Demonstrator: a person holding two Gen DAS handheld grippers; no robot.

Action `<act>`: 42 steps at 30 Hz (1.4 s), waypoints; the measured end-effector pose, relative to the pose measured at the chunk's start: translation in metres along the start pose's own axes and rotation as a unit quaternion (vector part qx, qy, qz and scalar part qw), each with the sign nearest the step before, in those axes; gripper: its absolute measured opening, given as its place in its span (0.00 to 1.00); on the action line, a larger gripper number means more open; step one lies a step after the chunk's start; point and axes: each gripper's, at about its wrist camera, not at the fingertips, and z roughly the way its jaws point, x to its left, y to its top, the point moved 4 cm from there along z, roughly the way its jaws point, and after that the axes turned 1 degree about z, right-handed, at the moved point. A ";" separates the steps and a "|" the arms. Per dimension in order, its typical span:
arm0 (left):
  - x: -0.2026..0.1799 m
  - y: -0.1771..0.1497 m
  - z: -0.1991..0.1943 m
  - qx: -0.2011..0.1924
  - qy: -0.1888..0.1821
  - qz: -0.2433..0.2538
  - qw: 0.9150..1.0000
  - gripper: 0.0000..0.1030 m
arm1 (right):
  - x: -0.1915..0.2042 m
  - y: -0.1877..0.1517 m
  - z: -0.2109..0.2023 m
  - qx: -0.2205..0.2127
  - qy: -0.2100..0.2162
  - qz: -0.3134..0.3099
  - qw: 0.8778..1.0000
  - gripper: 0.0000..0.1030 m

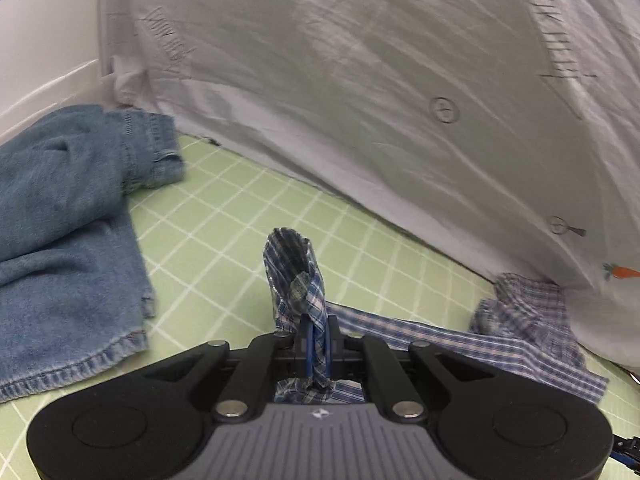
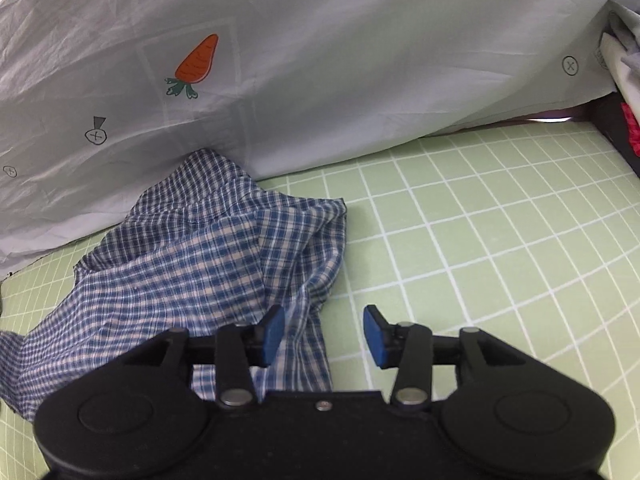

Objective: Fold clothes

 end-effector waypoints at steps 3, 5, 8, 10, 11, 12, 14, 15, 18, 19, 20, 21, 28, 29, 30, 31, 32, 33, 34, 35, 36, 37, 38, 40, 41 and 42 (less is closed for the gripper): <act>-0.045 -0.018 -0.013 0.021 -0.072 0.024 0.997 0.05 | -0.010 -0.018 -0.018 0.000 -0.013 -0.008 1.000 0.62; -0.074 -0.037 -0.023 0.040 -0.112 0.044 0.992 0.05 | -0.016 -0.031 -0.030 -0.001 -0.016 -0.010 1.000 0.67; -0.093 -0.063 -0.026 0.073 -0.119 0.061 0.988 0.09 | -0.025 -0.049 -0.046 -0.005 -0.023 -0.008 1.000 0.78; -0.106 -0.080 -0.028 0.095 -0.123 0.071 0.985 0.24 | -0.029 -0.058 -0.055 -0.009 -0.029 -0.005 1.000 0.88; -0.112 -0.089 -0.029 0.106 -0.125 0.077 0.983 0.48 | -0.030 -0.063 -0.059 -0.010 -0.030 -0.003 0.999 0.92; -0.118 -0.098 -0.030 0.117 -0.128 0.082 0.981 0.60 | -0.029 -0.066 -0.062 -0.012 -0.029 -0.003 1.000 1.00; -0.127 -0.111 -0.032 0.135 -0.126 0.092 0.979 0.76 | -0.022 -0.070 -0.065 -0.015 -0.015 -0.012 1.000 1.00; -0.122 -0.108 -0.032 0.131 -0.110 0.093 0.981 0.76 | -0.017 -0.070 -0.065 -0.015 -0.007 -0.019 1.000 1.00; -0.107 -0.102 -0.029 0.127 -0.071 0.094 0.985 0.82 | 0.006 -0.064 -0.060 -0.023 0.008 -0.044 0.999 1.00; -0.102 -0.101 -0.027 0.129 -0.062 0.093 0.985 0.82 | 0.015 -0.061 -0.058 -0.027 0.013 -0.053 0.998 1.00; -0.097 -0.100 -0.025 0.131 -0.052 0.092 0.986 0.82 | 0.024 -0.057 -0.057 -0.031 0.022 -0.058 0.998 1.00; -0.093 -0.099 -0.023 0.132 -0.043 0.091 0.986 0.83 | 0.033 -0.053 -0.056 -0.036 0.034 -0.058 0.997 1.00; -0.061 -0.092 -0.008 0.144 0.018 0.086 0.986 0.85 | 0.092 -0.029 -0.034 -0.023 0.111 -0.078 0.991 1.00; -0.060 -0.094 -0.006 0.148 0.020 0.086 0.985 0.85 | 0.098 -0.029 -0.030 -0.014 0.117 -0.083 0.990 1.00; -0.058 -0.096 -0.003 0.153 0.021 0.086 0.984 0.85 | 0.103 -0.030 -0.026 -0.005 0.124 -0.088 0.988 0.97; -0.057 -0.097 -0.001 0.157 0.023 0.086 0.984 0.85 | 0.108 -0.032 -0.023 0.004 0.131 -0.093 0.987 0.87; -0.057 -0.099 0.002 0.160 0.024 0.087 0.983 0.85 | 0.114 -0.033 -0.019 0.013 0.138 -0.098 0.985 0.82; -0.058 -0.099 0.004 0.162 0.025 0.090 0.982 0.85 | 0.118 -0.035 -0.015 0.023 0.144 -0.101 0.984 0.71; -0.058 -0.099 0.005 0.163 0.026 0.092 0.982 0.85 | 0.120 -0.037 -0.014 0.029 0.151 -0.101 0.983 0.58; -0.059 -0.100 0.005 0.164 0.026 0.094 0.982 0.85 | 0.121 -0.040 -0.013 0.034 0.158 -0.099 0.982 0.49; -0.060 -0.099 0.005 0.163 0.026 0.096 0.982 0.85 | 0.123 -0.042 -0.014 0.037 0.172 -0.100 0.979 0.35; -0.062 -0.098 0.004 0.161 0.026 0.097 0.982 0.85 | 0.124 -0.043 -0.018 0.035 0.181 -0.102 0.978 0.25; -0.064 -0.096 0.002 0.158 0.025 0.099 0.982 0.85 | 0.124 -0.043 -0.023 0.031 0.185 -0.104 0.977 0.19; -0.069 -0.093 -0.008 0.145 0.023 0.103 0.984 0.85 | 0.124 -0.044 -0.033 0.023 0.195 -0.107 0.975 0.04; -0.071 -0.092 -0.015 0.138 0.021 0.105 0.985 0.85 | 0.124 -0.045 -0.038 0.019 0.199 -0.109 0.974 0.03; -0.073 -0.091 -0.022 0.130 0.020 0.108 0.985 0.85 | 0.123 -0.045 -0.047 0.013 0.201 -0.106 0.974 0.03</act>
